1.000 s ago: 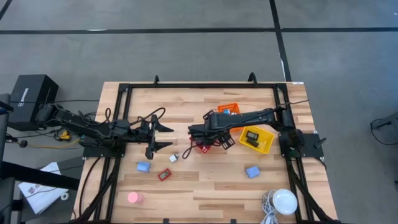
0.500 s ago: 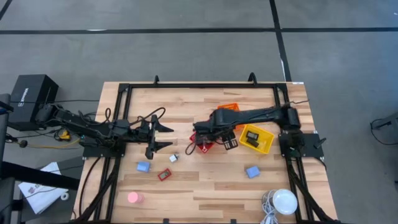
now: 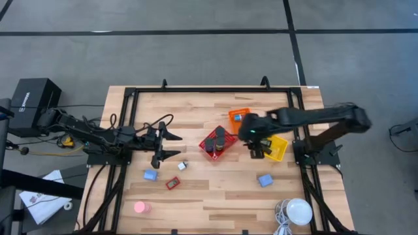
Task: Pick & Place Office items
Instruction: Put the right blue charger adapter into the orange bin
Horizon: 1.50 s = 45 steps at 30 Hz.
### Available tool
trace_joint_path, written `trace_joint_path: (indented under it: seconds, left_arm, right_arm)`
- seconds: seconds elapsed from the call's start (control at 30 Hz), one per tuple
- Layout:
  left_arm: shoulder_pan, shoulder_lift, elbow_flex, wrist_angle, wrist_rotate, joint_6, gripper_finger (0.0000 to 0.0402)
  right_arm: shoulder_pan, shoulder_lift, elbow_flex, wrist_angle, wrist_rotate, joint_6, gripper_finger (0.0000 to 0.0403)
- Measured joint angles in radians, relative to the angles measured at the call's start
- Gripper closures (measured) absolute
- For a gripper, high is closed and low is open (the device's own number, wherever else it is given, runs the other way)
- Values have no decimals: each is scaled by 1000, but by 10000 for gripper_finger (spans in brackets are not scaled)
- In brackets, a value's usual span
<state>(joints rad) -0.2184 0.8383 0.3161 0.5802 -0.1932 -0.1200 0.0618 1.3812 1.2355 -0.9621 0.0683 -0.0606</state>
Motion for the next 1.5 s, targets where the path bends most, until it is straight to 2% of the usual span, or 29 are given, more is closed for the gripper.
trace_joint_path:
  seconds: [0.23,0.33,0.4,0.6,0.83,0.97,1.17,1.5]
  left_arm:
    - [0,0,0,16,-24,-10,143]
    - [0,1,0,16,-54,-81,143]
    - [0,13,0,21,-83,-138,143]
    - [1,107,40,14,-91,-180,143]
    - [1,216,126,12,-90,-124,159]
    - [1,252,131,5,-90,-157,166]
    - [-31,342,131,2,-93,-177,169]
    - [-78,388,131,0,-100,-175,170]
  right_arm:
    - [70,-285,-406,501,0,53,238]
    - [94,-355,-536,772,-1,23,238]
    - [110,-381,-598,878,-1,26,237]
    - [135,-469,-678,825,0,40,239]
    - [130,-686,-699,763,4,-40,248]
    - [125,-750,-699,740,7,10,253]
    - [127,-691,-699,738,7,87,253]
    - [125,-432,-699,778,7,71,248]
